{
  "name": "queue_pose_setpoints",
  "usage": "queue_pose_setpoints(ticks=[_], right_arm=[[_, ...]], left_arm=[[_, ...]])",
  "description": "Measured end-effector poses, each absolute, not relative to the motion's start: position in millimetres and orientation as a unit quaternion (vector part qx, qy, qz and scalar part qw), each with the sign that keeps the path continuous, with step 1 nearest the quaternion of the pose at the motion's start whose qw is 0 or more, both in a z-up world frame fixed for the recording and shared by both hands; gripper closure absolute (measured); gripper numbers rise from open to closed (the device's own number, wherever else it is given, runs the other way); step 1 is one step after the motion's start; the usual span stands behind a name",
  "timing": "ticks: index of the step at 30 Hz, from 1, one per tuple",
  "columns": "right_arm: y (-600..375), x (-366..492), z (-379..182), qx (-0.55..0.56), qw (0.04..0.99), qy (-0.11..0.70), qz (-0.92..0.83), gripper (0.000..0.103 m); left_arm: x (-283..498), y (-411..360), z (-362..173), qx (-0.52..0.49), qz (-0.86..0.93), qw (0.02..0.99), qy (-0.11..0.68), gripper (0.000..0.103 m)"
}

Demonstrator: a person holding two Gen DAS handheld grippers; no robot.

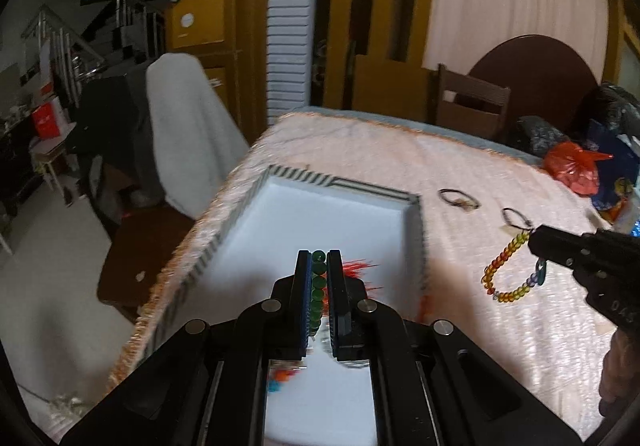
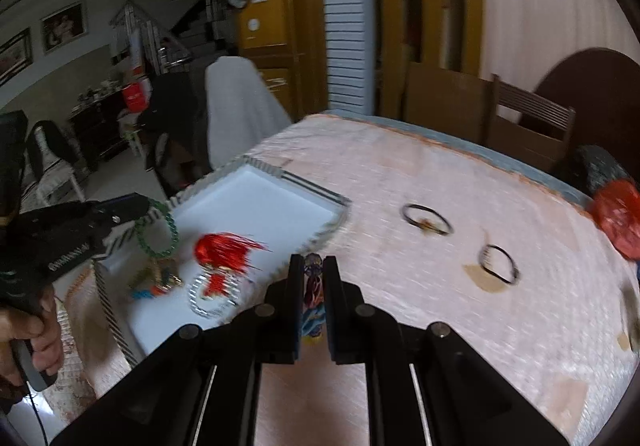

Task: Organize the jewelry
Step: 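Carry the green strand and amber bracelet into the white tray and open both grippers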

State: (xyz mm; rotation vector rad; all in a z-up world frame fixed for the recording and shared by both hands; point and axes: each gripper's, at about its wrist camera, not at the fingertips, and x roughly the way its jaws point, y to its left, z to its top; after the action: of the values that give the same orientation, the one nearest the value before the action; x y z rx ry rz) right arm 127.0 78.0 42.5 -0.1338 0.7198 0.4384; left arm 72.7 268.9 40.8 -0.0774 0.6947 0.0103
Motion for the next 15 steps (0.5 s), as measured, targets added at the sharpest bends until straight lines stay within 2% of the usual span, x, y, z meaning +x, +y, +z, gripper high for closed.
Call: queue_pose_setpoints(ticks=[9, 15], right_arm=[[149, 147, 31, -0.052, 0.885, 0.363, 0.287, 0.094], [183, 157, -7, -0.034, 0.856, 0.408, 0.316, 0.094]], left_arm=[[80, 292, 14, -0.046, 0.034, 0.929, 0.364, 0.090], [86, 293, -3, -0.049, 0.051, 0.922, 0.381, 0.090]])
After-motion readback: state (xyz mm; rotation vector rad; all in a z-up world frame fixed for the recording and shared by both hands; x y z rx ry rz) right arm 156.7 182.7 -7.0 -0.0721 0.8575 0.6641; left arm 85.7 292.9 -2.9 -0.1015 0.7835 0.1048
